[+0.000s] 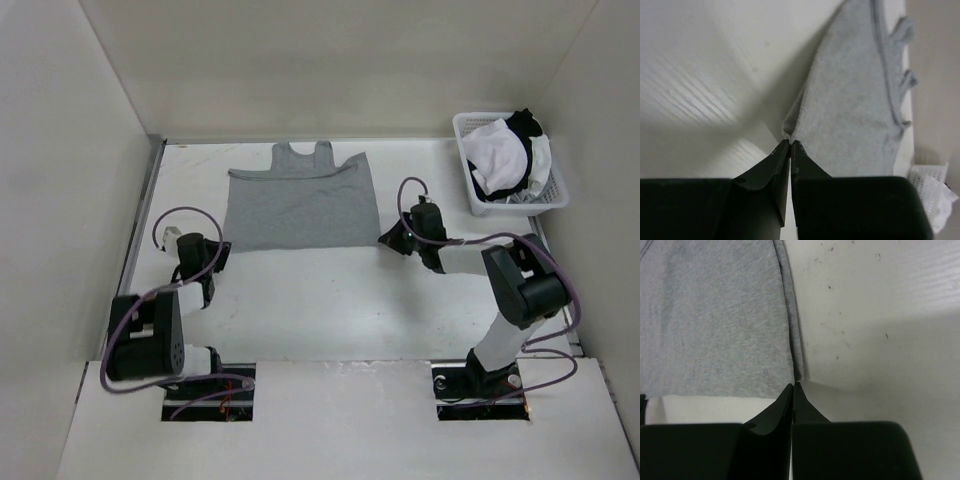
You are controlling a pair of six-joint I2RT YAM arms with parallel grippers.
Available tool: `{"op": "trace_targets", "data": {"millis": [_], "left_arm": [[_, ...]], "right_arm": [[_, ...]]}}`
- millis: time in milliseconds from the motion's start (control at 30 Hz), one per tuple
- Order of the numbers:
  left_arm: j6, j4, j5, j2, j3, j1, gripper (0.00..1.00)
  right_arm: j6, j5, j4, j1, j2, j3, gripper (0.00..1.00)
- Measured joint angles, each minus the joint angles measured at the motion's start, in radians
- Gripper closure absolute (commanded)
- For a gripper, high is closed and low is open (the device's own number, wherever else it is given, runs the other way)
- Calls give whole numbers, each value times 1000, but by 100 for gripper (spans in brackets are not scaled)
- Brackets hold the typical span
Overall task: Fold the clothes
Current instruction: Fold the tank top
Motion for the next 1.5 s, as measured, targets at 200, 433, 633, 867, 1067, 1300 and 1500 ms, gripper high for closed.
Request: {"op": "trace_targets", "data": {"millis": [200, 433, 633, 867, 1067, 1300, 1500], "left_arm": [[46, -232, 13, -503, 10, -18, 98], [130, -607, 14, -970, 255, -61, 98], [170, -813, 12, -1131, 520, -115, 98], [196, -937, 0, -1170, 621, -134, 97], [195, -914, -18, -1115, 391, -140, 97], [171, -703, -27, -630, 204, -117, 97], [147, -436, -31, -105, 336, -100, 96]], "right_arm": [[-35, 44, -75, 29, -363, -109, 100], [-126, 198, -384, 229, -1010, -66, 100], [-153, 430, -700, 539, -1272, 161, 100], [-159, 748, -840, 955, -1300, 301, 99], [-209, 682, -800, 664, -1134, 209, 99], [-192, 201, -545, 17, -705, 47, 99], [-174, 12, -422, -106, -219, 229, 99]]}}
